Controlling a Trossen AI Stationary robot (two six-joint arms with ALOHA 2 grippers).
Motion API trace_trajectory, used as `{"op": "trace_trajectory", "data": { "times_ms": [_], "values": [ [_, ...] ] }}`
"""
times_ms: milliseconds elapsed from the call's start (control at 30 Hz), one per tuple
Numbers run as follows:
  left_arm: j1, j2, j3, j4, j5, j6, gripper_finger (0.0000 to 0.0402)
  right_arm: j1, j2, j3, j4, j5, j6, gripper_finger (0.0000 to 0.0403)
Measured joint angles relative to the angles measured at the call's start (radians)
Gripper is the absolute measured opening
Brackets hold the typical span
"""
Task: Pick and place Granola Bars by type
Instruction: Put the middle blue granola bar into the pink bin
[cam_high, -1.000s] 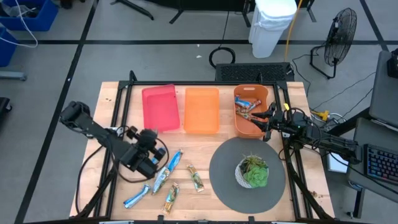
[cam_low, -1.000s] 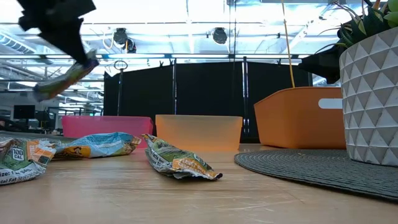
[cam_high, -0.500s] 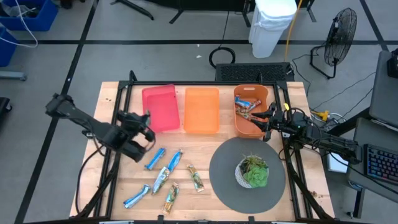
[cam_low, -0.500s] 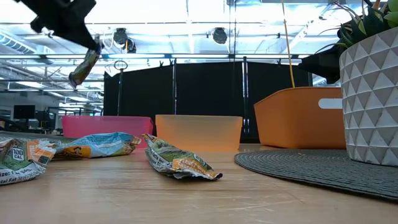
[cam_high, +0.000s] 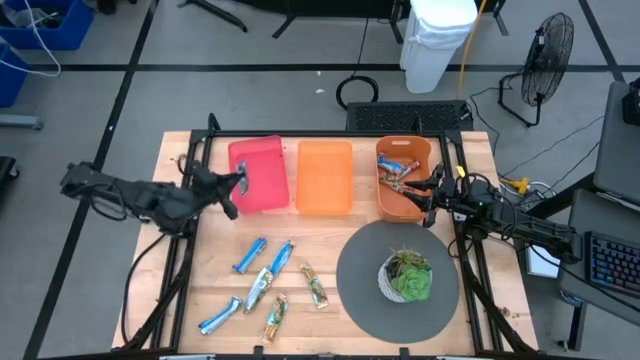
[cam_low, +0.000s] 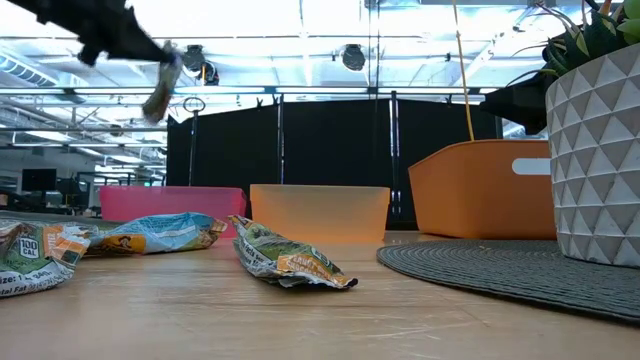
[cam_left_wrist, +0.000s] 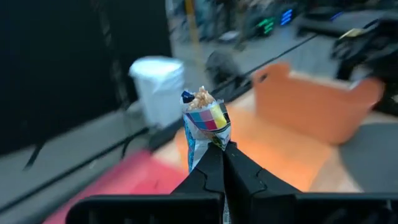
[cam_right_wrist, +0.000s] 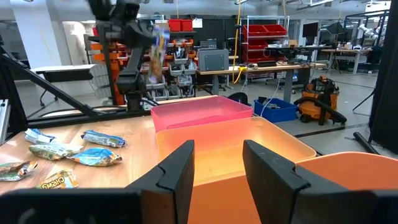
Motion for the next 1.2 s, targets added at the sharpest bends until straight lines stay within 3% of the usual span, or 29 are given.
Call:
{"op": "trace_trajectory", "data": {
  "times_ms": [100,200,400,633,933,1200],
  "values": [
    [0.104,-0.052,-0.019,0.115,0.125,0.175,0.0001,0.000,0.000,0.000,0.000,0.000,0.000,0.0128],
    [0.231,-0.094,-0.026,0.114,0.215,0.211,0.0001,0.000,0.000,0.000,0.000,0.000,0.000,0.0128],
    [0.518,-0.096,-0.029,0.073,0.481,0.162,0.0000,0.000,0.000,0.000,0.000,0.000,0.000,0.0128],
    [0.762,0.071,-0.029,0.057,0.718,0.058,0.0000,0.000,0.000,0.000,0.000,0.000,0.000,0.0128],
    [0.871,0.337,-0.029,0.031,0.767,-0.019,0.0000,0.000,0.000,0.000,0.000,0.000,0.000,0.0128],
    [0.903,0.455,-0.029,-0.065,0.787,-0.065,0.0000,0.000,0.000,0.000,0.000,0.000,0.000,0.0128]
  ]
}}
